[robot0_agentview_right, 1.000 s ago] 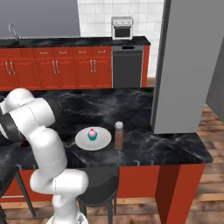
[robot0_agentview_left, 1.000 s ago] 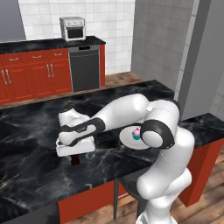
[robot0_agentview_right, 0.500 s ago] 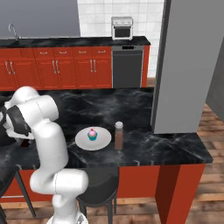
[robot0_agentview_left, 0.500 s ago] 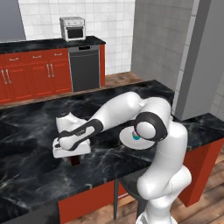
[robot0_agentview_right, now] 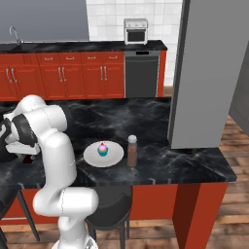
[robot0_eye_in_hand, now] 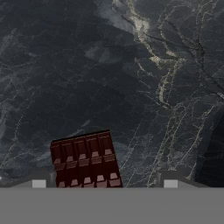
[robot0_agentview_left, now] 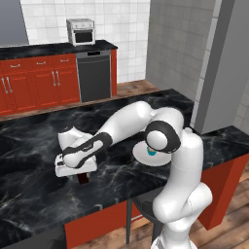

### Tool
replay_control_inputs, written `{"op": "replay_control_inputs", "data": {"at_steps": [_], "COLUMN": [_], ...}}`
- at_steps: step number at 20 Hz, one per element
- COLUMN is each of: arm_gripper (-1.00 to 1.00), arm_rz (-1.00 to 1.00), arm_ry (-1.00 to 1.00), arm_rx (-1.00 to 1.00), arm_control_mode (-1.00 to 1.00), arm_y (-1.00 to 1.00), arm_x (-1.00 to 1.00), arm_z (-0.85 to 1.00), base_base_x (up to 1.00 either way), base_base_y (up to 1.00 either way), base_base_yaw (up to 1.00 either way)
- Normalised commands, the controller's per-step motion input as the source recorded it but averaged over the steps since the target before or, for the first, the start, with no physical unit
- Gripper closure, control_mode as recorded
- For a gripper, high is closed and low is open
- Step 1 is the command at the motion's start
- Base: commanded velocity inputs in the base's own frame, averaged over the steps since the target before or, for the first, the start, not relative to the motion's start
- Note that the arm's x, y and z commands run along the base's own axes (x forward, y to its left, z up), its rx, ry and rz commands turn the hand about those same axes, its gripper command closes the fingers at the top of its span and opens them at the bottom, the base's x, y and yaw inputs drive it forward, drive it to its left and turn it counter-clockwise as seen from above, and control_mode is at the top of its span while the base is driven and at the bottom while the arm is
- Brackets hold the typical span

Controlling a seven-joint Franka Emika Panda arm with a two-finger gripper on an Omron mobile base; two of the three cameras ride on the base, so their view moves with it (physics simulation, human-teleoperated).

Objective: Take the cinnamon bottle from the cabinet and place it on the dining table, next to the plate with the cupcake. Then take the chocolate from the dining counter and place it on the cupcake plate.

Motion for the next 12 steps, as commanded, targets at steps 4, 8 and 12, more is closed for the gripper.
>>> {"op": "replay_control_inputs", "data": {"at_steps": [4,8,12], "arm_gripper": [-1.0,-1.0,-1.0], "arm_rz": [0.0,0.0,0.0], "arm_ry": [0.0,0.0,0.0], "arm_rx": [0.02,0.05,0.06], "arm_control_mode": [-1.0,-1.0,-1.0], "arm_y": [-0.11,-0.41,-0.42], "arm_x": [0.0,0.0,0.0], "arm_z": [-0.22,-0.21,-0.3], "base_base_x": [0.0,0.0,0.0], "base_base_y": [0.0,0.0,0.0], "base_base_yaw": [0.0,0.0,0.0]}}
